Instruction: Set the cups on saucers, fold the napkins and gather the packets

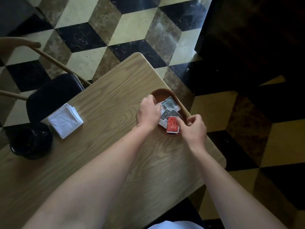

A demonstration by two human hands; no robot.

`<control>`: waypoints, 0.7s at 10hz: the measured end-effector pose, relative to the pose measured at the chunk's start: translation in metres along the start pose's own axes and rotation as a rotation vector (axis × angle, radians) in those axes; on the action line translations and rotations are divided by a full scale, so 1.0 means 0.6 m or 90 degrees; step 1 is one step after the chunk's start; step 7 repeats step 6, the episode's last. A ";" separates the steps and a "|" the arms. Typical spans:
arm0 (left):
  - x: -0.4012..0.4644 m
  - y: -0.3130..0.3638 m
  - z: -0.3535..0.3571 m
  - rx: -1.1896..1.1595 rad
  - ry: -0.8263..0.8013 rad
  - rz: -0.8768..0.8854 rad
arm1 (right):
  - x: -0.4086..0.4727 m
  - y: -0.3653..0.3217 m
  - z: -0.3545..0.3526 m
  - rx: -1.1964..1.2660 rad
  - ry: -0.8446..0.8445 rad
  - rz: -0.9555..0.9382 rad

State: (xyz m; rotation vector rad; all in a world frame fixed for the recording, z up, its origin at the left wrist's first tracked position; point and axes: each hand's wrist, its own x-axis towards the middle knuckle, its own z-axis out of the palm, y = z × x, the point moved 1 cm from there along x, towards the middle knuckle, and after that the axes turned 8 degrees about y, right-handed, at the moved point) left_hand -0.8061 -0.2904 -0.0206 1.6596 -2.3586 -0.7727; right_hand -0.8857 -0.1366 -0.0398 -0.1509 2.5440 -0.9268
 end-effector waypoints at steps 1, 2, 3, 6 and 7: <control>0.027 -0.016 -0.004 -0.018 0.017 -0.191 | -0.004 0.021 -0.001 0.039 -0.017 0.113; 0.036 -0.030 0.000 -0.031 -0.010 -0.288 | -0.004 0.036 -0.001 0.020 -0.021 0.117; 0.035 -0.040 0.003 -0.064 -0.016 -0.298 | -0.001 0.044 0.003 0.018 -0.026 0.114; -0.053 -0.059 -0.042 -0.077 -0.038 -0.230 | -0.060 0.022 -0.020 0.025 -0.029 0.010; -0.053 -0.059 -0.042 -0.077 -0.038 -0.230 | -0.060 0.022 -0.020 0.025 -0.029 0.010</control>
